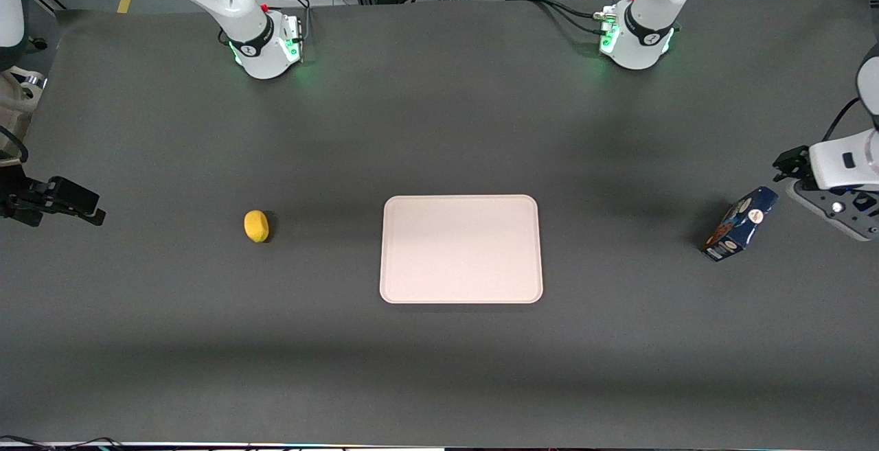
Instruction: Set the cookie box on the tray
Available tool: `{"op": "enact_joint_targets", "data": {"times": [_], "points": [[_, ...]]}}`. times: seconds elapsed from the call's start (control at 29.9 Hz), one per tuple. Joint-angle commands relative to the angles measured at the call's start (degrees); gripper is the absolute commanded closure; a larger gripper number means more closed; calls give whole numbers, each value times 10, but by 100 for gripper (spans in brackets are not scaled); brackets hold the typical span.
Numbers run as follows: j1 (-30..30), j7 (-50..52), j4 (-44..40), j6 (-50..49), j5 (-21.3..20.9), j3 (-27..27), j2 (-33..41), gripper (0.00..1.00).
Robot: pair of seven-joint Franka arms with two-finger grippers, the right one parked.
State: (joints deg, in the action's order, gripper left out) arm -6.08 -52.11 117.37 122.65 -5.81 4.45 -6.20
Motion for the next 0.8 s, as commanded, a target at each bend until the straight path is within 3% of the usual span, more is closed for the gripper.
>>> {"op": "enact_joint_targets", "data": {"times": [0.0,0.77], "points": [[-6,-31,72,96,9,6,14,0],[-13,-67,152,272,41,19,-34,0]]}}
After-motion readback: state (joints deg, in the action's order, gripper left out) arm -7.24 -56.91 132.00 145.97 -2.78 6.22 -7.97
